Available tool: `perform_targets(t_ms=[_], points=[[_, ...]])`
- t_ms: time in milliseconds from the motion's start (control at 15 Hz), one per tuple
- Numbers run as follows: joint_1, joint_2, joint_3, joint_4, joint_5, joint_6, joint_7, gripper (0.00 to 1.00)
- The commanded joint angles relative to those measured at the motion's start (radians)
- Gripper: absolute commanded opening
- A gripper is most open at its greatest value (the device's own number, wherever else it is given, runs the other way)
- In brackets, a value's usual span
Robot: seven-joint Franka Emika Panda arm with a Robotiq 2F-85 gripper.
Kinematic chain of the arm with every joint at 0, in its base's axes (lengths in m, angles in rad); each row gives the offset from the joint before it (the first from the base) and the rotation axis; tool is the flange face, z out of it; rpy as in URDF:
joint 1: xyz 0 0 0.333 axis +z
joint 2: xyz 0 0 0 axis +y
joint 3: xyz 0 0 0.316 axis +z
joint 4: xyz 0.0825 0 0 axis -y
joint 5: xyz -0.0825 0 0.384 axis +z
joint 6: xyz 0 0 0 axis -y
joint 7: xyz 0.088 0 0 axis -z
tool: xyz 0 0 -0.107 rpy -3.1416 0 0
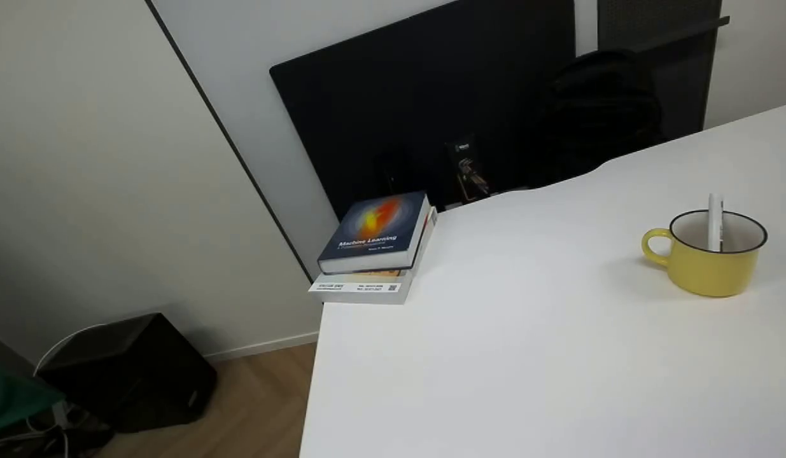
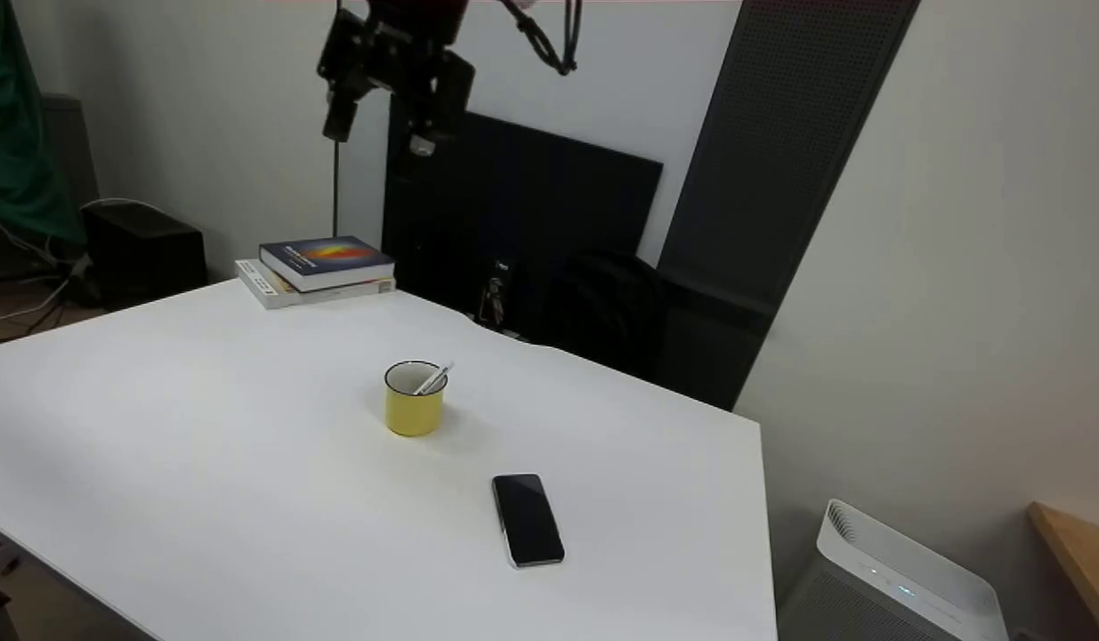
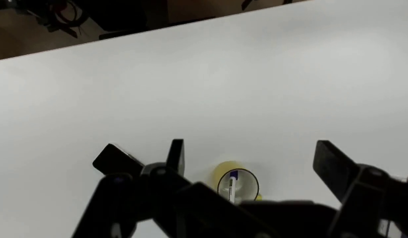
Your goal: Put the marker in the mug on the table
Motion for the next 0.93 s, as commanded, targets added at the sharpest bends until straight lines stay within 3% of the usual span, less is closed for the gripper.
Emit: perform_targets(t_ms=[0,400,867], points=[[-0.033,0.1,-0.052,0.122,-0.029,0.019,-0.094,1.0],[-0.073,0.278,-0.107,0.316,-0.017,0.026,-0.236,1.0],[-0.113,0.477,-0.105,0.546,-0.004,-0.003,-0.284,1.0]])
